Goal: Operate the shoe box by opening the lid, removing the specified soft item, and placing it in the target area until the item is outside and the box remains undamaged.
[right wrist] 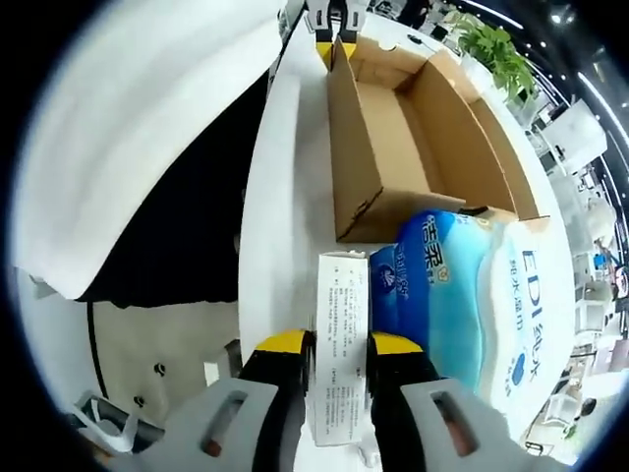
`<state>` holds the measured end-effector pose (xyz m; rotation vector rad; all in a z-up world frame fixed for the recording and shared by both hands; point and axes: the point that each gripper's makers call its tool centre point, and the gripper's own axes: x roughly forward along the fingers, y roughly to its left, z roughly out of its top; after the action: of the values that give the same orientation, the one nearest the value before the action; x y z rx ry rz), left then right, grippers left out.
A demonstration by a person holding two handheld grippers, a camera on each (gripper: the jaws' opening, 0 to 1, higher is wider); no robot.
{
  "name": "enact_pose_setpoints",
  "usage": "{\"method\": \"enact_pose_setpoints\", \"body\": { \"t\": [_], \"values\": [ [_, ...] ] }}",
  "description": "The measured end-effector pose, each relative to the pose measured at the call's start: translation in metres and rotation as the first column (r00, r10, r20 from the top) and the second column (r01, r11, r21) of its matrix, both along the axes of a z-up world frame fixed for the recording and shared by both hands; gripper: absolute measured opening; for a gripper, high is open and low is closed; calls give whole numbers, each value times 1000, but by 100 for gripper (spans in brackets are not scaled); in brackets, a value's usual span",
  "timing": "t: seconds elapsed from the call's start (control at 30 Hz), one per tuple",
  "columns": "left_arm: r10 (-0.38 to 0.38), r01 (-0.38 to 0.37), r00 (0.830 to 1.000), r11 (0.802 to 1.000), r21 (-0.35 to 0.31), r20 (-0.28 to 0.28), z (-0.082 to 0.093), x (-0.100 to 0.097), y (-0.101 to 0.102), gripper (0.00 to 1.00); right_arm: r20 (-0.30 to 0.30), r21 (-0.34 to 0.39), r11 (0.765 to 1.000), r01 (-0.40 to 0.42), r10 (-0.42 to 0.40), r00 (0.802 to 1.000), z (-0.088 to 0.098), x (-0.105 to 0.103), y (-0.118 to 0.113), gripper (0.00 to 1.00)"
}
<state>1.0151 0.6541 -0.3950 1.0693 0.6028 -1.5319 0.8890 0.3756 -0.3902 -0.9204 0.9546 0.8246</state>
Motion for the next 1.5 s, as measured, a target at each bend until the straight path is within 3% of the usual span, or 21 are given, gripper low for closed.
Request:
{"method": "enact_pose_setpoints", "body": {
  "t": [0.07, 0.2, 0.4, 0.7, 0.77, 0.87, 1.03, 1.17, 1.3, 1.33, 1.47, 1.5],
  "values": [
    [-2, 2, 1000, 1000, 0, -1, 0, 0, 0, 5, 19, -33, 998, -48, 49, 999, 1, 1, 0, 20],
    [-9, 9, 1000, 1000, -1, -1, 2, -1, -1, 5, 19, -32, 998, -60, 60, 998, 1, 1, 1, 20],
    [-10, 10, 1000, 1000, -2, 1, 2, -1, -1, 5, 17, -31, 999, -28, 28, 999, 2, 0, 2, 21],
    [-6, 6, 1000, 1000, -6, 8, 2, 0, -1, 5, 68, -41, 999, -11, 14, 998, 21, -3, 5, 22],
    [-4, 5, 1000, 1000, -7, 11, 2, 0, -1, 5, 85, -33, 999, 20, -17, 996, 29, -4, 7, 22],
    [-3, 3, 1000, 1000, -10, 13, 0, 1, 1, 5, 106, 52, 988, 145, -150, 983, 42, -4, 10, 23],
    [14, -14, 1000, 1000, -4, 14, -3, 2, 2, 6, 135, 176, 943, 281, -306, 943, 67, 1, 14, 25],
    [-20, 20, 1000, 1000, 21, 18, -5, 3, 5, 5, 110, 247, 902, 354, -389, 915, 80, 6, 16, 25],
    [-32, 32, 999, 999, 19, 4, -6, 3, 6, 4, 83, 377, 830, 411, -472, 878, 97, 14, 31, 31],
    [-32, 32, 999, 999, 18, 4, -7, 3, 6, 4, 80, 391, 822, 414, -479, 874, 99, 14, 33, 33],
    [-31, 31, 1000, 999, 15, 4, -7, 3, 6, 4, 49, 499, 720, 483, -580, 813, 124, 26, 48, 46],
    [-30, 30, 1000, 999, 14, 4, -7, 3, 6, 4, 55, 512, 705, 492, -598, 799, 129, 30, 49, 50]
  ]
}}
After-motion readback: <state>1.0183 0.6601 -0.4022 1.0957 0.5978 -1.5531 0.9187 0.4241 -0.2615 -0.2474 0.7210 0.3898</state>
